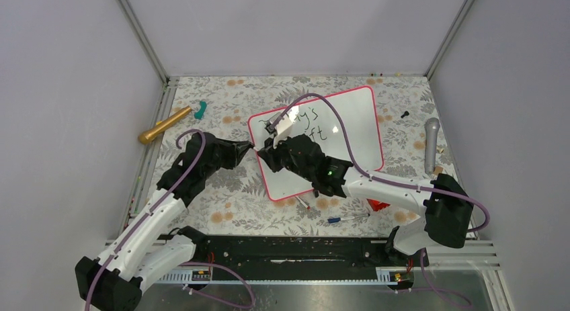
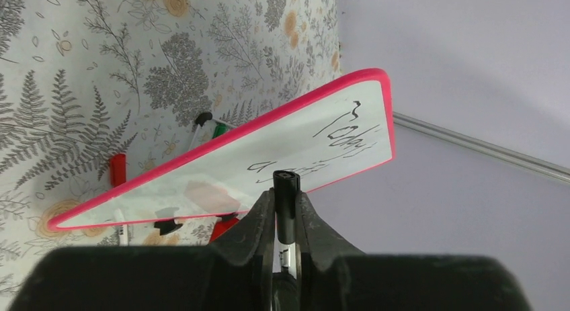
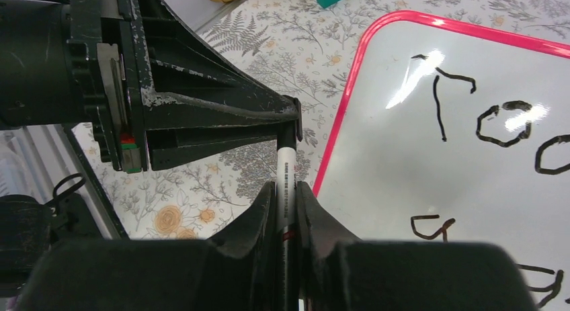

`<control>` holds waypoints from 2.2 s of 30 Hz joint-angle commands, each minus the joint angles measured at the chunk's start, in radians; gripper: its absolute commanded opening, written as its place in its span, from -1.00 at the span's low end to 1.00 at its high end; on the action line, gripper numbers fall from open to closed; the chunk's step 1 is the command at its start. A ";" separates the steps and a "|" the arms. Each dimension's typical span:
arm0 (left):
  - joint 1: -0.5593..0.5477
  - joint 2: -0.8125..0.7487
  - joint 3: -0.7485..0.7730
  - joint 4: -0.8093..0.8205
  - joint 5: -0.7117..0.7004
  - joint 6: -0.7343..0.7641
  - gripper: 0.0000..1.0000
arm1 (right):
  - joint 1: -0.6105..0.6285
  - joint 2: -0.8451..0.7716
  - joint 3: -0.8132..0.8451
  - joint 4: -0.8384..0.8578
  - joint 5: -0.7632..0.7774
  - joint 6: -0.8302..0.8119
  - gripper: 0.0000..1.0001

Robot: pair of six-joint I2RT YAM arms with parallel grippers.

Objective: Write a sentence on the whiteboard
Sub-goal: Insert the whiteboard marker without the cap into the pen cap, then put down the whiteboard marker at the center of the board, then reset both arms

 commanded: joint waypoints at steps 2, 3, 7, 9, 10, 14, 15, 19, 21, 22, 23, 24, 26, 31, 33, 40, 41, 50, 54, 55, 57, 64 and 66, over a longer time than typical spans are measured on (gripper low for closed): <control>-0.081 -0.044 0.076 -0.123 0.190 0.029 -0.61 | 0.018 -0.017 0.041 0.099 -0.073 0.038 -1.00; -0.076 -0.040 0.089 -0.143 0.190 0.058 -0.25 | 0.018 -0.026 0.039 0.074 -0.077 0.042 -1.00; -0.026 -0.051 0.146 -0.237 0.167 0.232 0.58 | 0.012 -0.087 -0.003 -0.009 -0.092 0.067 -1.00; 0.007 -0.084 0.160 -0.264 0.163 0.312 0.72 | 0.000 -0.123 -0.027 -0.057 -0.132 0.079 -1.00; 0.025 -0.098 0.163 -0.272 0.164 0.353 0.76 | -0.005 -0.140 -0.038 -0.085 -0.156 0.088 -1.00; 0.078 -0.140 0.167 -0.283 0.180 0.521 0.86 | -0.044 -0.213 -0.109 -0.210 -0.288 0.137 -1.00; 0.082 -0.143 0.166 -0.280 0.185 0.571 0.86 | -0.055 -0.226 -0.124 -0.250 -0.317 0.146 -1.00; 0.082 -0.145 0.124 -0.262 0.204 0.712 0.91 | -0.111 -0.293 -0.185 -0.469 -0.401 0.171 -1.00; 0.082 -0.158 0.084 -0.229 0.219 0.753 0.96 | -0.147 -0.340 -0.232 -0.535 -0.424 0.182 -1.00; 0.081 -0.166 0.063 -0.212 0.221 0.767 0.97 | -0.165 -0.365 -0.257 -0.569 -0.431 0.185 -1.00; 0.081 -0.180 0.040 -0.186 0.225 0.780 0.97 | -0.188 -0.397 -0.280 -0.596 -0.434 0.189 -1.00; 0.081 -0.194 0.017 -0.168 0.226 0.790 0.98 | -0.213 -0.423 -0.305 -0.619 -0.436 0.193 -1.00; 0.079 -0.228 -0.018 -0.135 0.212 0.809 0.98 | -0.267 -0.457 -0.342 -0.661 -0.451 0.192 -1.00; 0.078 -0.306 -0.071 -0.109 0.133 0.847 0.98 | -0.343 -0.448 -0.368 -0.744 -0.514 0.176 -1.00; 0.078 -0.316 -0.073 -0.110 0.128 0.860 0.98 | -0.357 -0.428 -0.370 -0.757 -0.542 0.182 -1.00; 0.077 -0.325 -0.107 -0.099 0.105 0.872 0.98 | -0.372 -0.399 -0.355 -0.765 -0.474 0.196 -0.39; 0.077 -0.330 -0.114 -0.092 0.089 0.874 0.98 | -0.372 -0.403 -0.346 -0.765 -0.452 0.200 -0.15; 0.077 -0.460 -0.244 0.033 -0.118 0.940 0.98 | -0.373 -0.559 -0.341 -0.783 -0.117 0.244 0.68; 0.077 -0.526 -0.280 0.054 -0.259 0.984 0.98 | -0.376 -0.663 -0.367 -0.768 0.139 0.245 0.68; 0.077 -0.530 -0.286 0.067 -0.285 0.990 0.98 | -0.375 -0.694 -0.377 -0.750 0.215 0.241 0.67; 0.076 -0.527 -0.321 0.113 -0.364 0.996 0.98 | -0.375 -0.751 -0.411 -0.681 0.348 0.225 0.66; 0.059 -0.437 -0.448 0.448 -0.434 1.191 0.98 | -0.376 -0.880 -0.689 -0.089 0.622 -0.130 0.63; 0.054 -0.416 -0.473 0.553 -0.456 1.268 0.98 | -0.378 -0.869 -0.785 0.208 0.654 -0.294 0.60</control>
